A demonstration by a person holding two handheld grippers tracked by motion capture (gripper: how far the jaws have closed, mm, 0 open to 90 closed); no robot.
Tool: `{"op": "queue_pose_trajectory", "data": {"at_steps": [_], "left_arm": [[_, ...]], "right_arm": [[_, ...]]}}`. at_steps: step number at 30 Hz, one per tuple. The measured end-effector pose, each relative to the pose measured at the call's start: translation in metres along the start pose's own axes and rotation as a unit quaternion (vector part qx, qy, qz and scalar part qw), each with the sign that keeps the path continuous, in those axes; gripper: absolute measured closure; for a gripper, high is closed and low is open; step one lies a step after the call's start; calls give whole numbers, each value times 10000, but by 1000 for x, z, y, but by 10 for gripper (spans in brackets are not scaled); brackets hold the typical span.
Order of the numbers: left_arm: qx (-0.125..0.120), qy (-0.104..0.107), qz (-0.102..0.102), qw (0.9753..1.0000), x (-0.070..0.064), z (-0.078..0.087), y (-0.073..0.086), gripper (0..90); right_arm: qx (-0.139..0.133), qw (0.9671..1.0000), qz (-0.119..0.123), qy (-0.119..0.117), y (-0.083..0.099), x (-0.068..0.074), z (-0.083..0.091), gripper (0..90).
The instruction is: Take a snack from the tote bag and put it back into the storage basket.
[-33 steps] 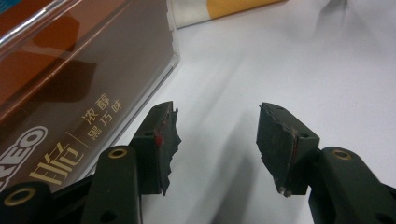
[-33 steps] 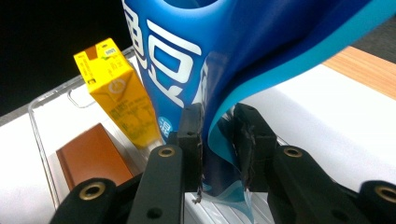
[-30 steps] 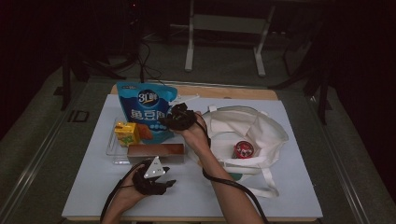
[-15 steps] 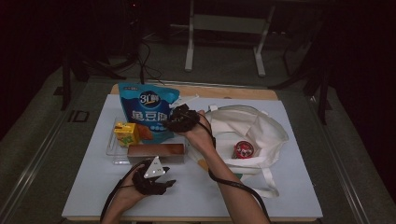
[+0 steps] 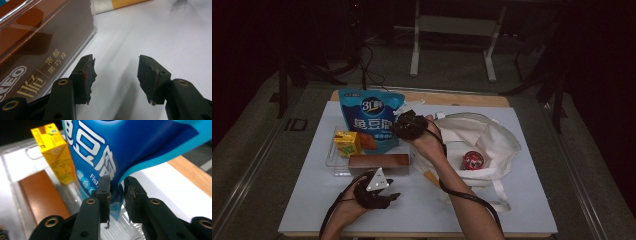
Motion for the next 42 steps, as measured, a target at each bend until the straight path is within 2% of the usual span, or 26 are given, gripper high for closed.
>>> {"op": "queue_pose_trajectory", "data": {"at_steps": [6,7,14,18,26,32,35,42], "left_arm": [[26,-11,12,10000,2,-1,1,467],[29,-12,3,10000,1,-1,1,467],[26,-16,-10,10000,1,-2,1,467],[28,-5,13,10000,1,-2,1,467],[45,-5,1,10000,1,-3,2,467],[40,17,14,10000,0,-4,2,467],[50,19,1,10000,0,-4,2,467],[46,18,16,10000,0,-4,2,467]], "right_arm": [[-102,9999,51,-108,0,4,19,675],[-161,9997,101,-134,0,5,31,662],[-187,9996,124,-146,5,3,53,651],[-66,9996,183,-197,18,6,68,639],[157,9996,203,-88,38,0,100,636],[458,9988,165,61,59,-9,120,633],[556,9983,123,93,66,-12,125,633],[988,9950,36,156,89,-23,135,606]]}}
Point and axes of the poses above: each handheld gripper's, and its own axes: z roughly backward along the jaws, y roughly out of its underside, x roughly to its left, the point moved 10 cm from there along -z, roughly forward along the jaws, and after that the axes turned 11 degrees about -y, right-handed, at the moved point
